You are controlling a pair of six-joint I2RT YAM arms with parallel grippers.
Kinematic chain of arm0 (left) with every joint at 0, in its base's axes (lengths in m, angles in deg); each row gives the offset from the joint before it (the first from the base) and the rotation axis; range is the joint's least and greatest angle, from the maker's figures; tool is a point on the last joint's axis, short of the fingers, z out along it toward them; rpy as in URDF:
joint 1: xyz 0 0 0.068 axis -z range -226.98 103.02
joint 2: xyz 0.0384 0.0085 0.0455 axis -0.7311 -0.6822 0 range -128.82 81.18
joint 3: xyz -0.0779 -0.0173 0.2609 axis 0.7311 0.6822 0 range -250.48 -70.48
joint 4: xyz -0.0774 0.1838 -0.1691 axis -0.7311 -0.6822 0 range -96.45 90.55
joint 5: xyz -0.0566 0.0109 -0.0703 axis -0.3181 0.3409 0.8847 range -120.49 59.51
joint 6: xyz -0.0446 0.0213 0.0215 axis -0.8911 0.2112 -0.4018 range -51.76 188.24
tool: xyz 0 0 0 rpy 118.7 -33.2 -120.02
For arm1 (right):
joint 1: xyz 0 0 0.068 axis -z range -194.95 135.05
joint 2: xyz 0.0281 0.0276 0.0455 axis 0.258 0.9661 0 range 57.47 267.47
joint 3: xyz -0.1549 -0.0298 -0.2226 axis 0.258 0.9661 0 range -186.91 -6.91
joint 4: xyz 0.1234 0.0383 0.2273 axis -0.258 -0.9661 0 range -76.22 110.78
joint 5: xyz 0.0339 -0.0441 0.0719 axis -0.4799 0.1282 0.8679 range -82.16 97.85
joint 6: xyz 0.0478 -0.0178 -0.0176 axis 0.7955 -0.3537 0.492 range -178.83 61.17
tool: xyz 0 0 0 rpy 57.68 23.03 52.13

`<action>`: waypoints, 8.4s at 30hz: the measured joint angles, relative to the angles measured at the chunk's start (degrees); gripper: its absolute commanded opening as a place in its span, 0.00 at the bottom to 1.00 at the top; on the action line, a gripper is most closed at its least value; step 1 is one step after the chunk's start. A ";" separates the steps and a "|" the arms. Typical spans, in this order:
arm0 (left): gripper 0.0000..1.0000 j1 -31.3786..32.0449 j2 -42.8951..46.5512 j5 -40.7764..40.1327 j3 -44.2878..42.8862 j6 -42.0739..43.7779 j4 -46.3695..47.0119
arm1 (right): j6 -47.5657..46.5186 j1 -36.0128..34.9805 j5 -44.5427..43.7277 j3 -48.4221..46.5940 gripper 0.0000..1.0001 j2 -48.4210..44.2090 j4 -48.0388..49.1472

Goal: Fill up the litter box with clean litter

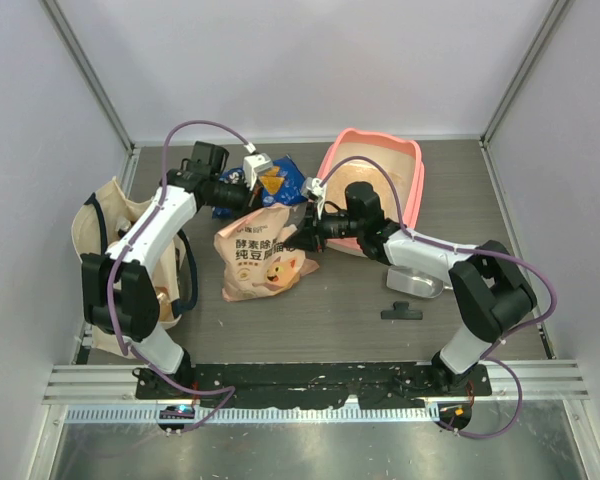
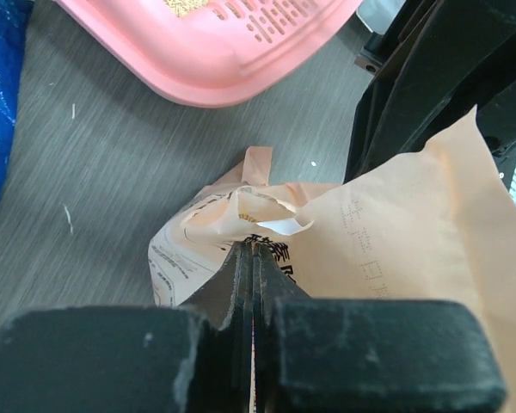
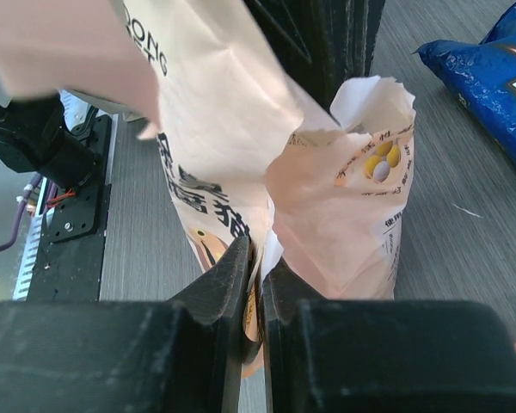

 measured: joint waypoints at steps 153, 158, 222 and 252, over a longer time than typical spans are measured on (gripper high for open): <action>0.28 -16.57 8.39 19.69 16.61 -20.35 -3.56 | 37.42 11.65 20.44 -10.29 0.02 7.56 -16.00; 0.61 -16.79 17.88 15.50 23.67 -27.71 7.63 | 37.83 13.38 21.59 -9.97 0.02 7.54 -16.44; 0.00 -5.62 14.05 14.95 41.05 -72.61 55.89 | 40.28 15.69 24.13 -6.91 0.02 5.57 -25.51; 0.43 -3.87 13.94 10.25 38.71 -67.60 59.47 | 40.85 19.87 26.23 -8.96 0.02 6.86 -35.71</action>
